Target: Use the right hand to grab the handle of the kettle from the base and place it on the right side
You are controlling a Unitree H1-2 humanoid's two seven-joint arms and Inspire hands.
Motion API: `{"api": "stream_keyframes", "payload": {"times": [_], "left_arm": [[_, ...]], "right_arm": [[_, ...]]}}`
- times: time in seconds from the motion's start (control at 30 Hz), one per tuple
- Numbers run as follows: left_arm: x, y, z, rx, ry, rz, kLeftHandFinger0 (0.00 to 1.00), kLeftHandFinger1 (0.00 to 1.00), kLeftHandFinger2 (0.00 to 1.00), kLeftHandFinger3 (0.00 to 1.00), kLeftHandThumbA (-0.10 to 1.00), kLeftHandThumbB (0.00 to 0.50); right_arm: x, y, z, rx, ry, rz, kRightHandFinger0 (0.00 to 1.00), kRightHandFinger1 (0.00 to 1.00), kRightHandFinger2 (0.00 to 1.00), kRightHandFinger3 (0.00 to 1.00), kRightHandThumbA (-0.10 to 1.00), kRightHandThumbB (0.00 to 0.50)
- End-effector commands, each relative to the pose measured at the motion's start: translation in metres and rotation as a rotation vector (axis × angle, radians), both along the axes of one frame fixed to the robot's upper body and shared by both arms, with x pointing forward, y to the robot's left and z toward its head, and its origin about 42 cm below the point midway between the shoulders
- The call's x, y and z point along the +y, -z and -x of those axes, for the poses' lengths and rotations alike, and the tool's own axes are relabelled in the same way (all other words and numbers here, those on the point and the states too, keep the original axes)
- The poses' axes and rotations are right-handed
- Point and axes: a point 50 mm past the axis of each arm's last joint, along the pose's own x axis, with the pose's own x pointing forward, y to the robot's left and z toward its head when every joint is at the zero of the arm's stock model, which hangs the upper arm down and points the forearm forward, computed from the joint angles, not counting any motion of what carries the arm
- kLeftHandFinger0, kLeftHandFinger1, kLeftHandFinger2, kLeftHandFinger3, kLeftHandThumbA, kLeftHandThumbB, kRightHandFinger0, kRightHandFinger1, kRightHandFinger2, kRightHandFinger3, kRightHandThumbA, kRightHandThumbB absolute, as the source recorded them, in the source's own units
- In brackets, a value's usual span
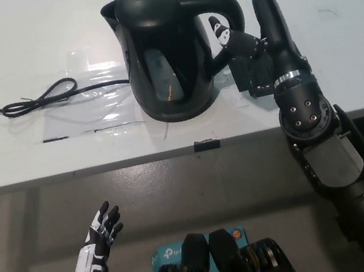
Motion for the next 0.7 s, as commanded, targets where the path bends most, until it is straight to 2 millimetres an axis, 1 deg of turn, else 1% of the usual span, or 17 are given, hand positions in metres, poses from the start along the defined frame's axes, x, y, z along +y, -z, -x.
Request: {"api": "stream_keyframes", "payload": {"times": [0.0,0.1,0.17,0.27,0.43,0.47,0.67], "left_arm": [[0.003,-0.010,-0.007,-0.061,0.018,-0.004,1.00,1.00,1.00,1.00,0.94,0.500],[0.003,-0.012,-0.008,-0.060,0.017,-0.008,1.00,1.00,1.00,1.00,0.94,0.500],[0.003,-0.012,-0.008,-0.061,0.017,-0.011,1.00,1.00,1.00,1.00,0.95,0.500],[0.003,-0.013,-0.008,-0.062,0.016,-0.012,1.00,1.00,1.00,1.00,0.95,0.500],[0.003,-0.014,-0.009,-0.069,0.018,-0.008,1.00,1.00,1.00,1.00,0.95,0.500],[0.003,-0.015,-0.009,-0.070,0.019,-0.008,1.00,1.00,1.00,1.00,0.94,0.500],[0.003,-0.016,-0.010,-0.071,0.020,-0.018,1.00,1.00,1.00,1.00,0.96,0.500]], "right_arm": [[0.004,-0.037,-0.010,-0.076,-0.024,0.010,1.00,1.00,1.00,1.00,0.69,0.447],[0.003,-0.036,-0.013,-0.065,-0.021,0.026,1.00,1.00,1.00,1.00,0.69,0.453],[0.003,-0.036,-0.015,-0.060,-0.022,0.037,1.00,1.00,1.00,1.00,0.68,0.444],[0.002,-0.035,-0.019,-0.047,-0.019,0.046,1.00,1.00,1.00,1.00,0.67,0.450],[0.001,-0.033,-0.026,-0.024,-0.003,0.062,1.00,1.00,1.00,1.00,0.65,0.441],[0.001,-0.033,-0.028,-0.019,-0.001,0.056,1.00,1.00,1.00,1.00,0.63,0.435],[0.004,-0.038,-0.035,-0.010,0.005,0.060,1.00,1.00,1.00,1.00,0.62,0.439]]}}
